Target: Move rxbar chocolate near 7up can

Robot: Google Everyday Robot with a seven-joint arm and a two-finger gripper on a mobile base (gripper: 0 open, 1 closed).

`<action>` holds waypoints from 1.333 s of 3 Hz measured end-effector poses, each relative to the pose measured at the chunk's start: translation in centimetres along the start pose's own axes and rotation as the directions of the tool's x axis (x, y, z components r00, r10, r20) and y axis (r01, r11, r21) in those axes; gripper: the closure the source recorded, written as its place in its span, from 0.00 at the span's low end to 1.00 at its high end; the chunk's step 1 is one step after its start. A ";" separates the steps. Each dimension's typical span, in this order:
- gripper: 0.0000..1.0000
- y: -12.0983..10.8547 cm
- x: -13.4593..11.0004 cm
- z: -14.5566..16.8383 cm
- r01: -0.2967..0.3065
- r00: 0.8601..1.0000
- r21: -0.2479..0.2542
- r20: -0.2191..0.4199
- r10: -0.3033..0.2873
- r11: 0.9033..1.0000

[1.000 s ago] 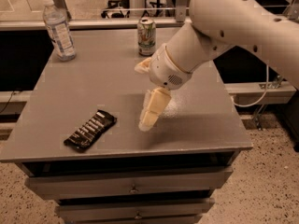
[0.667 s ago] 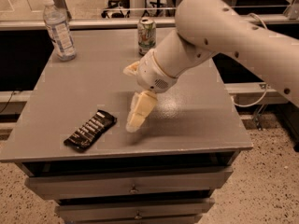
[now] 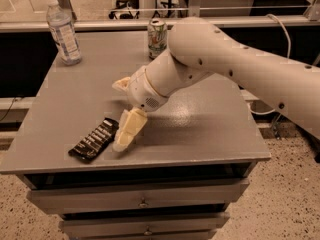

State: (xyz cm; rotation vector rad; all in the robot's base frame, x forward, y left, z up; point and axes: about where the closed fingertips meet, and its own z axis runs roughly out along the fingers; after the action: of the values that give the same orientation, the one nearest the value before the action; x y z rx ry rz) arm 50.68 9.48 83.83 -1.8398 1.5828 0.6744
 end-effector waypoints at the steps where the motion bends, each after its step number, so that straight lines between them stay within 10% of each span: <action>1: 0.00 1.0 -1.0 0.5 -0.006 0.999 -0.015 0.037 0.006 1.000; 2: 0.00 1.9 -1.0 1.7 -0.025 0.998 -0.036 0.064 0.027 0.999; 4: 0.49 2.8 -0.1 3.2 -0.068 0.994 -0.052 0.085 0.072 0.996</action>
Offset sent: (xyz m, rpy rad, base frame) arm -0.0299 0.0246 -0.0201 0.0892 0.0927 0.0114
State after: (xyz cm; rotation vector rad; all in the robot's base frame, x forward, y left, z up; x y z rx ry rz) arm 47.91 11.58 81.36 -1.7727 1.5929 0.8203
